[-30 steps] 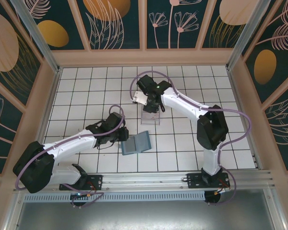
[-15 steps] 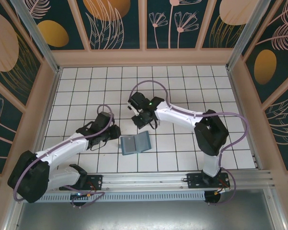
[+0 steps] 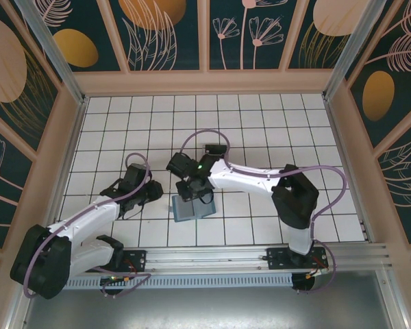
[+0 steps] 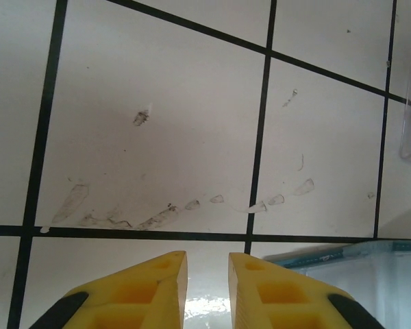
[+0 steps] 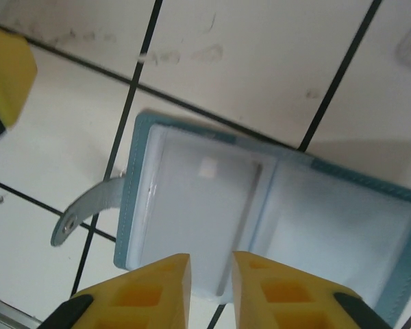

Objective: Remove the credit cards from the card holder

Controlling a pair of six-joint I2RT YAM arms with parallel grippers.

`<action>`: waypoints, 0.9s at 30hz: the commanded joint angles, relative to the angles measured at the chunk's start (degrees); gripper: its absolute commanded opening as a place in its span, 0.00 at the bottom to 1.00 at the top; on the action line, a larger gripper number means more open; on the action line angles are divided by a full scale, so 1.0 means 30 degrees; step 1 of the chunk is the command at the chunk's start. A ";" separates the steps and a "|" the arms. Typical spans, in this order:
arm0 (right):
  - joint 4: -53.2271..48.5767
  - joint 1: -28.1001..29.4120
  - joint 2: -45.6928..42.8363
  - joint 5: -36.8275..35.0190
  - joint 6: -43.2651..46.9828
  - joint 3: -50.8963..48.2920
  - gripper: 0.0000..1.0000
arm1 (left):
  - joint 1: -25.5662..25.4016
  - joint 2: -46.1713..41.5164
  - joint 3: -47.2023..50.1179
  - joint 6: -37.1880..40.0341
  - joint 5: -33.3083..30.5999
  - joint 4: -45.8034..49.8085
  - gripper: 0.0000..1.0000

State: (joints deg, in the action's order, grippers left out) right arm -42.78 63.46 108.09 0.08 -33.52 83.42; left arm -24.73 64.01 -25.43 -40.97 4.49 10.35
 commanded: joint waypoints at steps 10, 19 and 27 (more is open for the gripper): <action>-0.1814 0.1371 0.2935 -0.1051 -0.1996 0.2437 0.40 | 0.0976 -0.0883 0.0713 -0.0298 0.0568 -0.0842 0.27; -0.2262 0.1436 0.4211 -0.0977 -0.1920 0.3043 0.42 | 0.0978 -0.0803 0.0628 0.0026 0.0645 -0.0667 0.28; -0.2379 0.1449 0.4727 -0.1181 -0.1960 0.2563 0.43 | 0.0978 -0.0740 0.0552 0.0181 0.0804 -0.0667 0.28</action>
State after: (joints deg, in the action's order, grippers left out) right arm -47.42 67.31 120.81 -1.48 -38.11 90.74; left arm -22.15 62.00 -23.99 -41.56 6.02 9.02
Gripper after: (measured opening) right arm 0.423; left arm 0.275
